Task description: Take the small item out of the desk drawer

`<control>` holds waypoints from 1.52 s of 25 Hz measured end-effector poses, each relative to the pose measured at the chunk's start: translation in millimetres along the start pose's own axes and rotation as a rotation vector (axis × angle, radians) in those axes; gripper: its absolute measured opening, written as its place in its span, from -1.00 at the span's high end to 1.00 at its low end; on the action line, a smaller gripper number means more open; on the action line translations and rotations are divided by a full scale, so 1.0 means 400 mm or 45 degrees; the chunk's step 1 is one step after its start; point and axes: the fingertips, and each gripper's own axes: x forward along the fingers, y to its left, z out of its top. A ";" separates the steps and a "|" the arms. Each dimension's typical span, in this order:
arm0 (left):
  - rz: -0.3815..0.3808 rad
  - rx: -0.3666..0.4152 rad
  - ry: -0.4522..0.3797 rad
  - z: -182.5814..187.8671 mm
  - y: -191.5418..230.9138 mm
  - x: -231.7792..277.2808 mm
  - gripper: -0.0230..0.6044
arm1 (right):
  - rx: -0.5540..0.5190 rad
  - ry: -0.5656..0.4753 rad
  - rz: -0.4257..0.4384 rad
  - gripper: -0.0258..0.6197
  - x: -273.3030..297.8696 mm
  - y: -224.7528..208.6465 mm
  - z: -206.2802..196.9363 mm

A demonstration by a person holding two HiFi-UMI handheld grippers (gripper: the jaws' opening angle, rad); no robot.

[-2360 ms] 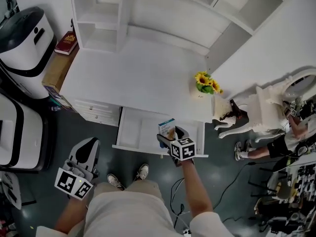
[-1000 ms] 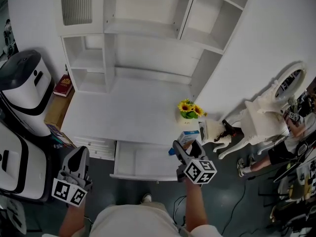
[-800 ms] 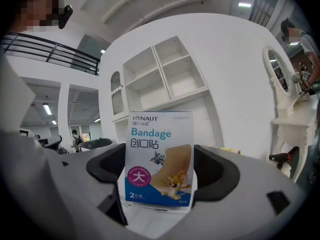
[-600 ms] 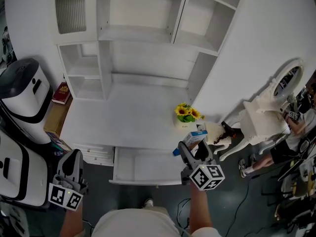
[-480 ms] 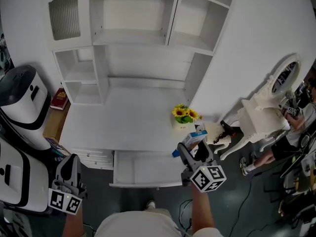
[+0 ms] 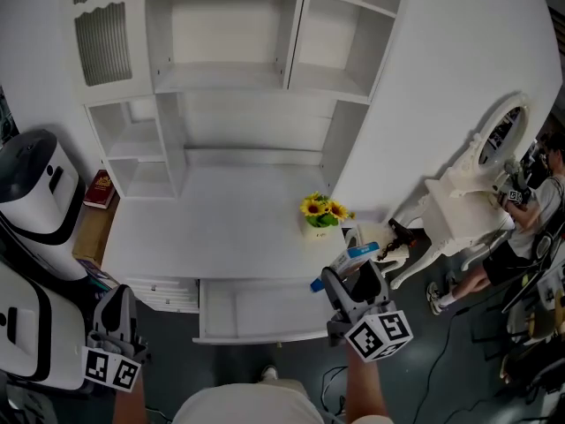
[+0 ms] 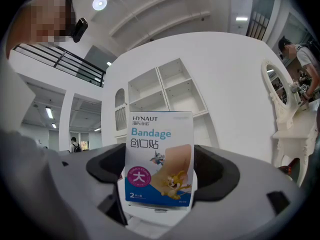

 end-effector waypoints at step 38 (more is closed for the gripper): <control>0.062 -0.057 0.026 -0.035 0.061 -0.089 0.87 | 0.077 -0.037 0.034 -0.41 -0.056 0.134 -0.007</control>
